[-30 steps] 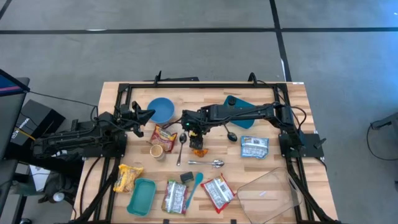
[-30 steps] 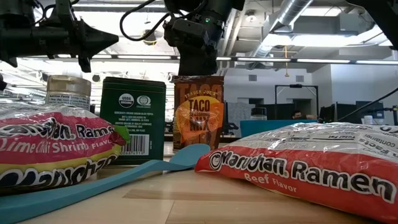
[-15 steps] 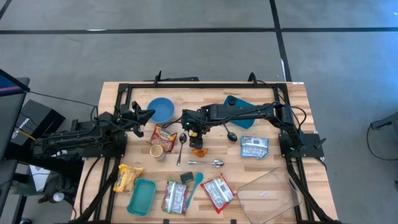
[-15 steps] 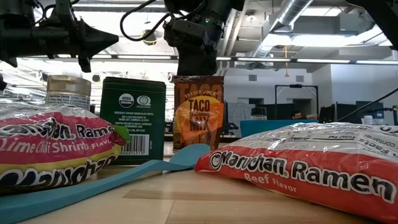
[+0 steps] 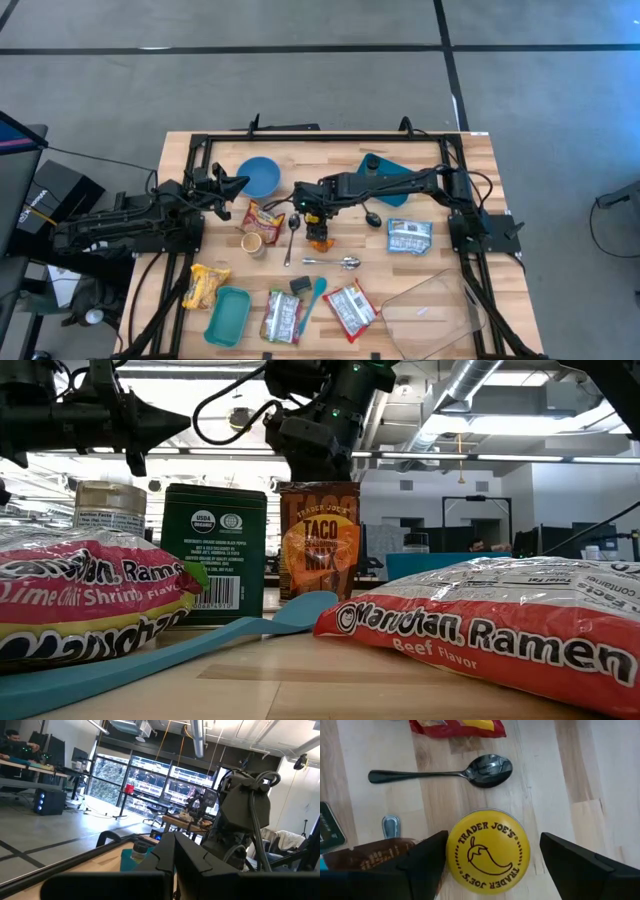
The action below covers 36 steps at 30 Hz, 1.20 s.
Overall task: Pick & Place Food Item
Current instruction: Put the yellow seasoning bottle into the blue bin
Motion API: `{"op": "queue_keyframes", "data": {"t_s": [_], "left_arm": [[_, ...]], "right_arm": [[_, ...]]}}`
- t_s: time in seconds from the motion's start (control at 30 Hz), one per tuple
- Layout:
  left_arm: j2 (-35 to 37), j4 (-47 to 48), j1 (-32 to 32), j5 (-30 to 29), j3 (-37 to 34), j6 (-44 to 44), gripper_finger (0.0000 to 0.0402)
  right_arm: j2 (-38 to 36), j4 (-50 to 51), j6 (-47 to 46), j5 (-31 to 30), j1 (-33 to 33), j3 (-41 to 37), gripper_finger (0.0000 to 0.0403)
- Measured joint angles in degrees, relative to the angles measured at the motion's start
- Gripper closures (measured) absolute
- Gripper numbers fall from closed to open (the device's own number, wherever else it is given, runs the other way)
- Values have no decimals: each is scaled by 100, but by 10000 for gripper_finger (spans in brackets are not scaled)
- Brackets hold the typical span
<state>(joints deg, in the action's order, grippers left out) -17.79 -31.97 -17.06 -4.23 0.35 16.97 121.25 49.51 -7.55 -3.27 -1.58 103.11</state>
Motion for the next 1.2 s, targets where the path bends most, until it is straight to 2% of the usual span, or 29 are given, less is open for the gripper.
{"op": "queue_keyframes", "data": {"t_s": [0.37,0.73,0.9,1.2], "left_arm": [[0,1,0,-2,-2,0,399],[1,1,0,0,1,-2,399],[-1,1,0,0,-1,-2,399],[-1,3,0,0,-2,0,399]], "right_arm": [[-2,-493,0,-2,7,-414,94],[-2,-582,-2,-28,9,-422,95],[-2,-614,-3,-310,79,-422,106],[-2,-653,-2,-323,125,-422,121]]}}
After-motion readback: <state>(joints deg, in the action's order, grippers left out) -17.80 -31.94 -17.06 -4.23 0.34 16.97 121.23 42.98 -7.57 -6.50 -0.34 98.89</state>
